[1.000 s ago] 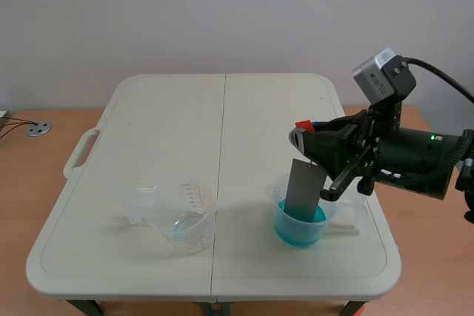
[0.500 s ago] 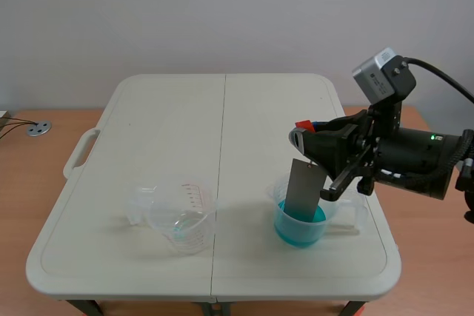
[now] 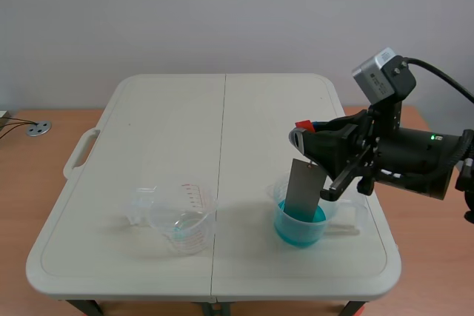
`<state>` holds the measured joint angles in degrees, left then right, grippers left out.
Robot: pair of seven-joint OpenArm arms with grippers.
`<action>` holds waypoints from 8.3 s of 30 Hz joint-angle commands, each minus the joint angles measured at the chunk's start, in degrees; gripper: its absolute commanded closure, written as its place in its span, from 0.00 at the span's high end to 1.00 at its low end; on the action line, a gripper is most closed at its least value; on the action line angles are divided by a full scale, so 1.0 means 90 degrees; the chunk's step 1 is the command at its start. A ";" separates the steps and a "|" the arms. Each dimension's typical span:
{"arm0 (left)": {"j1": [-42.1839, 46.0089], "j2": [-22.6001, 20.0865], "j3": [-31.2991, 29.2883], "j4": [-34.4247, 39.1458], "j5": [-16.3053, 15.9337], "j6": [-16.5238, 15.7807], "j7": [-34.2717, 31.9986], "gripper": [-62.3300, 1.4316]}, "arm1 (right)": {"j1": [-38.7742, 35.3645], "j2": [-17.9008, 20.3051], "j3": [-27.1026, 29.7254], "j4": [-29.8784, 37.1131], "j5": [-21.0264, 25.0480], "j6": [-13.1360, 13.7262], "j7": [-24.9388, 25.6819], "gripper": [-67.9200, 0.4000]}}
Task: Hold the metal plate by the orange handle, dip it into the blue solution, take it out and point at it, then put the plate back in the beaker on the left.
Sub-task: 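Hold the plate still in the solution, then raise the plate and point at it, then put the plate into the left beaker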
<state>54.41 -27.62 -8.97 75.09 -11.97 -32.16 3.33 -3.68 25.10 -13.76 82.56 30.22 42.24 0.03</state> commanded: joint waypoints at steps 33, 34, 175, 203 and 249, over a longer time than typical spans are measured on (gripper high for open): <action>-0.0002 0.0032 -0.0039 0.0053 -0.0027 -0.0041 0.0039 0.05 | 0.0107 0.0034 -0.0002 0.0121 0.0095 0.0053 0.0226 0.02; -0.0002 0.0032 -0.0039 0.0053 -0.0027 -0.0041 0.0039 0.05 | 0.0104 0.0039 -0.0002 0.0148 0.0092 0.0053 0.0255 0.02; -0.6615 0.1496 0.3502 0.0483 0.1127 -0.0721 0.0563 0.05 | -0.0474 0.0981 0.1039 0.2934 0.1030 0.0053 0.0080 0.02; -0.3983 -0.0049 0.0877 0.2154 0.1120 -0.0333 -0.0437 0.05 | -0.0471 0.0984 0.1039 0.2934 0.1030 0.0053 0.0056 0.02; 0.0017 0.0967 0.0323 -0.0833 0.1124 0.1438 -0.0420 0.05 | 0.0423 0.0979 0.0012 0.2934 0.1056 0.0053 0.0080 0.02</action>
<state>54.72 -18.90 -5.89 66.83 -1.54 -19.09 -0.08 -1.23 33.19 -13.56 108.05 38.63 42.28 -0.08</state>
